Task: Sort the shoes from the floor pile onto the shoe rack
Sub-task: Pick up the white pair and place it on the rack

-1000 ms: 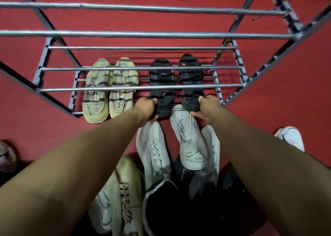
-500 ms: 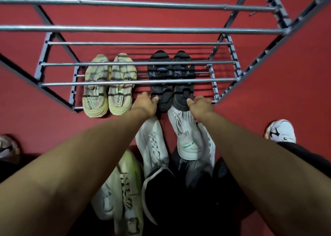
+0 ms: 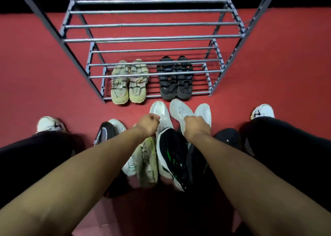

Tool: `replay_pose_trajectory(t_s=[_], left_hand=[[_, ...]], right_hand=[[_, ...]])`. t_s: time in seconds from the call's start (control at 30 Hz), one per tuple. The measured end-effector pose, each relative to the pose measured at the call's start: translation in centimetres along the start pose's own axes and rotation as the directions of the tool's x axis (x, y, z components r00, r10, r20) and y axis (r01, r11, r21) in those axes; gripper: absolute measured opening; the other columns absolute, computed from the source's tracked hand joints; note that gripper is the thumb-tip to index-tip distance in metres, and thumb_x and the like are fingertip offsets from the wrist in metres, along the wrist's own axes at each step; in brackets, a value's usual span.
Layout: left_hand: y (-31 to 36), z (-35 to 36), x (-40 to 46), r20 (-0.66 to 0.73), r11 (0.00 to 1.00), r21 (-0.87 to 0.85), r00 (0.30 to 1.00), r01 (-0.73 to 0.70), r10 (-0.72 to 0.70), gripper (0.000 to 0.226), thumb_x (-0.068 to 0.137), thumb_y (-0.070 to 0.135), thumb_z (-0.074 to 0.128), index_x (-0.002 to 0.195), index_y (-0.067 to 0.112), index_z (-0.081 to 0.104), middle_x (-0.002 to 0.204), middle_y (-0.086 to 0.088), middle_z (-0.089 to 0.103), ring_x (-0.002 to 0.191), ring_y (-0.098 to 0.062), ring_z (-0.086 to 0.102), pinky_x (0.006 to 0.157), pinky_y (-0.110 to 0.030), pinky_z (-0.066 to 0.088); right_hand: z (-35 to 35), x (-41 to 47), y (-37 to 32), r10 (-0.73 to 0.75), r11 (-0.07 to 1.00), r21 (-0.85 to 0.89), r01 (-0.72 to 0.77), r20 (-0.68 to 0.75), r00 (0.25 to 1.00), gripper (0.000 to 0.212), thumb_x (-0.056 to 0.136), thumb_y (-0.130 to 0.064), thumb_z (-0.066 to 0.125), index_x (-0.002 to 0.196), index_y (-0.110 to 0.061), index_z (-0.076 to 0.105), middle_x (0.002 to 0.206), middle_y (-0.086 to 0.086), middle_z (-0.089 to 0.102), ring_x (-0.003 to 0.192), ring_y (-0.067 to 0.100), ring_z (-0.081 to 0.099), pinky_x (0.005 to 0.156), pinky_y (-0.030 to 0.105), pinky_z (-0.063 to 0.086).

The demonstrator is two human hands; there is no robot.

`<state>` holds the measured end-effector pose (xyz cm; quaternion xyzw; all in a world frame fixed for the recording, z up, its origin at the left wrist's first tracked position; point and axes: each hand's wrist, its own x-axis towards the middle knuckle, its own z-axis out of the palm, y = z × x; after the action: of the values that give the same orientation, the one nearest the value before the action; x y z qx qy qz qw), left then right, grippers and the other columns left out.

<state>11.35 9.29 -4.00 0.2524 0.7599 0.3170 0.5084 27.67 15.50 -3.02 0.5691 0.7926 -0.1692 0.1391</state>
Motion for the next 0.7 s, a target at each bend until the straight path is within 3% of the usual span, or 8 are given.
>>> replay_pose_trajectory(t_s=[0.13,0.2,0.3,0.4,0.47,0.6,0.63,0.7], left_hand=[[0.5,0.0,-3.9,0.083,0.996,-0.087,0.997,0.001,0.006,0.018,0.097,0.013,0.043,0.101,0.016,0.06,0.1,-0.008,0.06,0.063,-0.016,0.052,0.058,-0.028,0.048],[0.2,0.3,-5.8,0.171,0.995,-0.085,0.983,-0.056,0.07,0.012,0.094,0.025,0.057,0.103,0.02,0.063,0.101,-0.004,0.062,0.076,-0.014,0.059,0.069,-0.025,0.049],[-1.6,0.5,-7.8,0.187,0.95,0.22,0.966,-0.22,0.18,0.047,0.088,0.024,0.068,0.132,0.015,0.054,0.123,-0.003,0.061,0.113,-0.018,0.059,0.098,-0.026,0.043],[-4.0,-1.0,-8.5,0.131,0.751,0.606,0.963,-0.265,0.234,0.037,0.089,0.014,0.057,0.125,0.021,0.058,0.117,-0.005,0.066,0.11,-0.024,0.061,0.094,-0.026,0.044],[-4.9,-2.8,-9.0,0.135,0.73,0.642,0.971,-0.236,0.196,0.033,0.089,0.012,0.055,0.12,0.023,0.062,0.114,-0.004,0.068,0.107,-0.024,0.062,0.092,-0.026,0.046],[-4.5,-7.4,-8.4,0.04,0.801,0.573,0.982,-0.173,0.184,0.034,0.092,0.009,0.052,0.12,0.022,0.066,0.122,-0.005,0.067,0.114,-0.023,0.06,0.097,-0.025,0.044],[-4.4,-8.3,-8.2,0.016,0.738,0.657,0.982,-0.154,0.191,0.036,0.092,0.012,0.051,0.123,0.026,0.064,0.126,-0.004,0.065,0.117,-0.024,0.057,0.098,-0.028,0.044],[-4.3,-8.9,-8.5,-0.11,0.43,0.903,0.961,-0.011,0.255,0.04,0.09,0.022,0.048,0.126,0.035,0.058,0.127,-0.003,0.061,0.118,-0.028,0.049,0.096,-0.037,0.041]], right_hand=[[-1.2,-3.7,0.9,0.086,0.971,0.225,-0.081,-0.012,0.996,0.03,0.082,-0.007,0.055,0.108,-0.02,0.061,0.108,0.008,0.065,0.102,0.032,0.063,0.081,0.035,0.052],[-1.0,-5.4,1.1,0.118,0.94,0.326,-0.105,-0.021,0.993,0.025,0.084,-0.012,0.057,0.105,-0.024,0.062,0.107,0.006,0.065,0.097,0.033,0.062,0.079,0.032,0.048],[0.0,-8.5,0.4,0.065,0.955,0.291,-0.049,-0.045,0.997,0.017,0.082,-0.02,0.06,0.098,-0.028,0.06,0.101,0.005,0.063,0.093,0.036,0.063,0.075,0.031,0.047],[0.9,-9.9,-0.8,-0.075,0.966,0.241,0.09,-0.073,0.995,0.016,0.081,-0.022,0.063,0.095,-0.027,0.062,0.097,0.005,0.064,0.094,0.036,0.062,0.08,0.035,0.052],[1.3,-10.3,-1.6,-0.121,0.957,0.257,0.138,-0.082,0.989,0.013,0.082,-0.023,0.066,0.095,-0.024,0.065,0.094,0.004,0.067,0.093,0.032,0.063,0.079,0.036,0.053],[2.3,-10.7,-2.6,-0.101,0.938,0.311,0.15,-0.167,0.981,0.033,0.084,-0.027,0.072,0.117,-0.029,0.068,0.108,0.002,0.071,0.097,0.027,0.066,0.08,0.031,0.05],[2.5,-10.9,-2.9,-0.101,0.932,0.326,0.16,-0.192,0.976,0.034,0.085,-0.026,0.073,0.119,-0.027,0.068,0.111,0.001,0.07,0.098,0.026,0.066,0.08,0.031,0.05],[2.8,-11.0,-3.5,-0.121,0.914,0.35,0.206,-0.249,0.961,0.033,0.085,-0.024,0.073,0.118,-0.021,0.068,0.116,-0.002,0.067,0.104,0.023,0.062,0.083,0.03,0.049]])
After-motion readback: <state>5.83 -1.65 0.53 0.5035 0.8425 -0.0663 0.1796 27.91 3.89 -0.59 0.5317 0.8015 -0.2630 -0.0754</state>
